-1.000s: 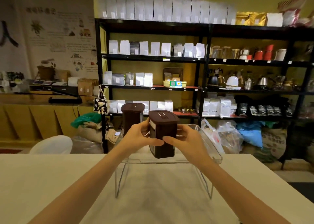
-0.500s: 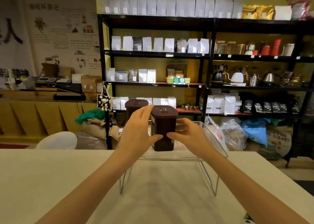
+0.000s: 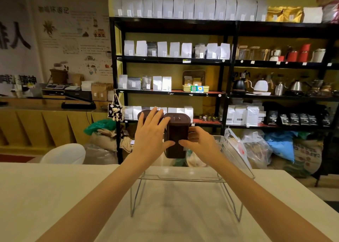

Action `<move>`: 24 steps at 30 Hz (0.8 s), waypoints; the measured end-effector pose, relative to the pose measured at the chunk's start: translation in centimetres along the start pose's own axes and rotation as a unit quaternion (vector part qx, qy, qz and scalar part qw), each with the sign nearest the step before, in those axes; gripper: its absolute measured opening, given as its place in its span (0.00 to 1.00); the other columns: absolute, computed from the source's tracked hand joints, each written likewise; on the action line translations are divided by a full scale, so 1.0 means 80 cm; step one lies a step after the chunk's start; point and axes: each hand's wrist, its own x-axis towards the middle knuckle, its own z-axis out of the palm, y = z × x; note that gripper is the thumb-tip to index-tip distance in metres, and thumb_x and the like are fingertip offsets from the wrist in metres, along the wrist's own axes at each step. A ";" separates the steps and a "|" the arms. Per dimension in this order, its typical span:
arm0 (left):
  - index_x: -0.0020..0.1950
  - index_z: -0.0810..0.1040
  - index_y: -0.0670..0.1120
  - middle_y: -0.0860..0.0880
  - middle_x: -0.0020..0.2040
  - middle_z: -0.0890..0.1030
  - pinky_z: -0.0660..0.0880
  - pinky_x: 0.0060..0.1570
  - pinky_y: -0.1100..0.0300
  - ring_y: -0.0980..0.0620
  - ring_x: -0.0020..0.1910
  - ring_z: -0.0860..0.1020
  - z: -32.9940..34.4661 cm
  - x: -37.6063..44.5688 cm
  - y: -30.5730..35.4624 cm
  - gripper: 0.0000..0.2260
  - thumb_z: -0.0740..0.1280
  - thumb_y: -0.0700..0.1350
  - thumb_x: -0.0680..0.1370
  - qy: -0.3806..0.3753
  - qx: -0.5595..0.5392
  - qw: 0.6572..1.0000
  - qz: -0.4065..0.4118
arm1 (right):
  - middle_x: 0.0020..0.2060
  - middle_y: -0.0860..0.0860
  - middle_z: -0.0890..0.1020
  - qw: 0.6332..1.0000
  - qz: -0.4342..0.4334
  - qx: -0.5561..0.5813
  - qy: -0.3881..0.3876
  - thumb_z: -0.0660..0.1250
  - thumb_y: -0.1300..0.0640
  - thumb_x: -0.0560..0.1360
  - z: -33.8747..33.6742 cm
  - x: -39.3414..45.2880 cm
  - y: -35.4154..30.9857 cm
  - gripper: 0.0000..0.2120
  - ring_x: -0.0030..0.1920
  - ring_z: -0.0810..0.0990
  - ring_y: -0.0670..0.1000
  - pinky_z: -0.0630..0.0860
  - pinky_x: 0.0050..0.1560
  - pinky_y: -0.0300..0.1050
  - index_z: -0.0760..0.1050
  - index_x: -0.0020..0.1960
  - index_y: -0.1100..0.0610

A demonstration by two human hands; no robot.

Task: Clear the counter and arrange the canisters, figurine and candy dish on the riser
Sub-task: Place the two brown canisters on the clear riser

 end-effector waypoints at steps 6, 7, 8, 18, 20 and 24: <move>0.71 0.63 0.48 0.47 0.76 0.59 0.42 0.75 0.45 0.48 0.77 0.50 0.004 0.011 0.002 0.32 0.68 0.58 0.71 -0.017 0.024 1.000 -0.006 | 0.66 0.54 0.75 1.000 -0.008 -0.003 -0.016 0.65 0.55 0.74 0.008 0.002 0.008 0.27 0.66 0.73 0.54 0.70 0.66 0.52 0.61 0.70 0.56; 0.71 0.63 0.48 0.47 0.76 0.59 0.42 0.75 0.45 0.48 0.77 0.49 0.004 0.013 0.003 0.32 0.68 0.58 0.71 -0.019 0.030 0.999 -0.007 | 0.66 0.54 0.74 1.000 -0.007 -0.005 -0.022 0.65 0.56 0.74 0.009 0.001 0.009 0.28 0.66 0.72 0.54 0.70 0.66 0.53 0.60 0.71 0.55; 0.71 0.64 0.48 0.47 0.76 0.59 0.42 0.74 0.45 0.48 0.77 0.49 0.003 0.015 0.003 0.32 0.68 0.58 0.71 -0.022 0.037 0.999 -0.006 | 0.67 0.54 0.74 1.000 -0.006 -0.007 -0.026 0.65 0.56 0.74 0.009 0.001 0.010 0.28 0.66 0.72 0.55 0.70 0.67 0.54 0.59 0.71 0.55; 0.70 0.65 0.47 0.48 0.74 0.65 0.44 0.74 0.42 0.48 0.76 0.54 0.007 0.024 0.007 0.32 0.68 0.58 0.70 -0.039 0.064 0.997 -0.012 | 0.67 0.55 0.74 0.999 0.003 -0.030 -0.039 0.65 0.58 0.74 0.013 0.001 0.016 0.27 0.66 0.73 0.55 0.70 0.66 0.53 0.61 0.70 0.56; 0.70 0.65 0.46 0.48 0.74 0.66 0.45 0.74 0.43 0.48 0.76 0.54 0.007 0.023 0.007 0.32 0.68 0.58 0.71 -0.043 0.058 0.997 -0.015 | 0.66 0.55 0.74 0.999 0.002 -0.030 -0.038 0.65 0.58 0.74 0.013 0.002 0.017 0.26 0.65 0.74 0.55 0.70 0.66 0.53 0.62 0.70 0.56; 0.70 0.64 0.45 0.47 0.73 0.67 0.46 0.74 0.44 0.48 0.76 0.56 0.007 0.021 0.010 0.31 0.67 0.57 0.72 -0.047 0.057 0.997 -0.014 | 0.65 0.55 0.75 0.998 -0.002 -0.041 -0.038 0.64 0.58 0.75 0.010 0.001 0.017 0.24 0.64 0.74 0.55 0.71 0.64 0.51 0.64 0.69 0.56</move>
